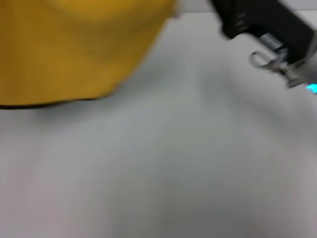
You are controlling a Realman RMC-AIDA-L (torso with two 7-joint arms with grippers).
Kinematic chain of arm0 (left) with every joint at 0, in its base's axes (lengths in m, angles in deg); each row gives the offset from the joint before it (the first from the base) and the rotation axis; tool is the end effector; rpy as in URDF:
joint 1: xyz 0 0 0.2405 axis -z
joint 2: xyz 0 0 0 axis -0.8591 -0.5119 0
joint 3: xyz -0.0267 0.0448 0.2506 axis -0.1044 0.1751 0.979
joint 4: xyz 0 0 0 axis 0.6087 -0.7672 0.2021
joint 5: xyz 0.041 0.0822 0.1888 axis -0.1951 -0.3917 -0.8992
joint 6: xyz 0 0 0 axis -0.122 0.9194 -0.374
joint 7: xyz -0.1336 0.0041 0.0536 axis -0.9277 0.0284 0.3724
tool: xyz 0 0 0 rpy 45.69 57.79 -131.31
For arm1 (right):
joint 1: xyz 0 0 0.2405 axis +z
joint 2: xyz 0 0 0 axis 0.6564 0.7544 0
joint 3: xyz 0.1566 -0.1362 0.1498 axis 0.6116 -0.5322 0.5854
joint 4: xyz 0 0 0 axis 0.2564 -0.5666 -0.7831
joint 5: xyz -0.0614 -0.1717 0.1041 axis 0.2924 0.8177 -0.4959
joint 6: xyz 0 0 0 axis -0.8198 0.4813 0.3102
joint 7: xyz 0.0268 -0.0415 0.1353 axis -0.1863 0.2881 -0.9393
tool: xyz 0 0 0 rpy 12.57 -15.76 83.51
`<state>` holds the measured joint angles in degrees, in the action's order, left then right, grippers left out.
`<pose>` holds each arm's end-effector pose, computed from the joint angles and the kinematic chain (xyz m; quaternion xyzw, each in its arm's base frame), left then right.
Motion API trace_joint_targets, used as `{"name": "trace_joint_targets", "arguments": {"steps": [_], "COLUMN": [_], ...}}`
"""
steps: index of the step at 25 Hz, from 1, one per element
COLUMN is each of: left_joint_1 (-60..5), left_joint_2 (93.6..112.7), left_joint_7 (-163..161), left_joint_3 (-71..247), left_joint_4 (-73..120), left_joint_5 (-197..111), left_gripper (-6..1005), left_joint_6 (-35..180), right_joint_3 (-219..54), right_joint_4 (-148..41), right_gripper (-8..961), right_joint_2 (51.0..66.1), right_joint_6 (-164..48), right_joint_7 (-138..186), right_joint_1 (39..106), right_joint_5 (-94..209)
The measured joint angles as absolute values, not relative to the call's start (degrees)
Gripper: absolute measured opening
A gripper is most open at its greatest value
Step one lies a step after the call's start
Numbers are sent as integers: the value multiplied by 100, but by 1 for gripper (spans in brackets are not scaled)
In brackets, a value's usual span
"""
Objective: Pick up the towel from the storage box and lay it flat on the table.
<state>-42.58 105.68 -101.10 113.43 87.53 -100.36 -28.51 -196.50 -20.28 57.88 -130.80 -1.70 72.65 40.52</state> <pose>-0.2160 0.2688 0.1824 -0.8073 -0.0919 -0.5388 0.2226 0.1272 0.3357 -0.0104 -0.7786 -0.0309 0.5739 0.2518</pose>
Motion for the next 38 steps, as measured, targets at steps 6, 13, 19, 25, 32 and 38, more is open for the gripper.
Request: {"name": "trace_joint_targets", "arguments": {"steps": [6,13,19,25,32,38], "left_joint_1": [-4171,-3964,-3775,-3962,-4709,-5508], "left_joint_2": [10602,10650,10654,10627,10519,10134], "left_joint_7": [-10147,-10056,-9884,-9964,-10053,-10227], "left_joint_3": [11338,11324,11346,11361,11559,12944], "left_joint_4": [8582,8088,7942,7710,7423,7448], "left_joint_5": [-10702,-10873,-10881,-10892,-10625,-9578], "left_gripper": [14,14,14,14,14,15], "left_joint_6": [-2829,-2728,-2131,-2609,-3586,-3592], "right_joint_3": [-17632,-16335,-15664,-15696,-16118,-15913], "right_joint_4": [-1017,-331,-208,46,1834,2330], "right_gripper": [2,2,2,1,1,2], "right_joint_2": [5586,6092,6126,6128,6148,6129], "right_joint_6": [-12931,-12818,-12579,-13016,-13766,-13703], "right_joint_7": [-1891,-2751,-2763,-3279,-4042,-4965], "right_joint_1": [6958,6549,6715,6152,4592,4178], "right_joint_5": [6605,8724,9093,9467,9595,9776]}}
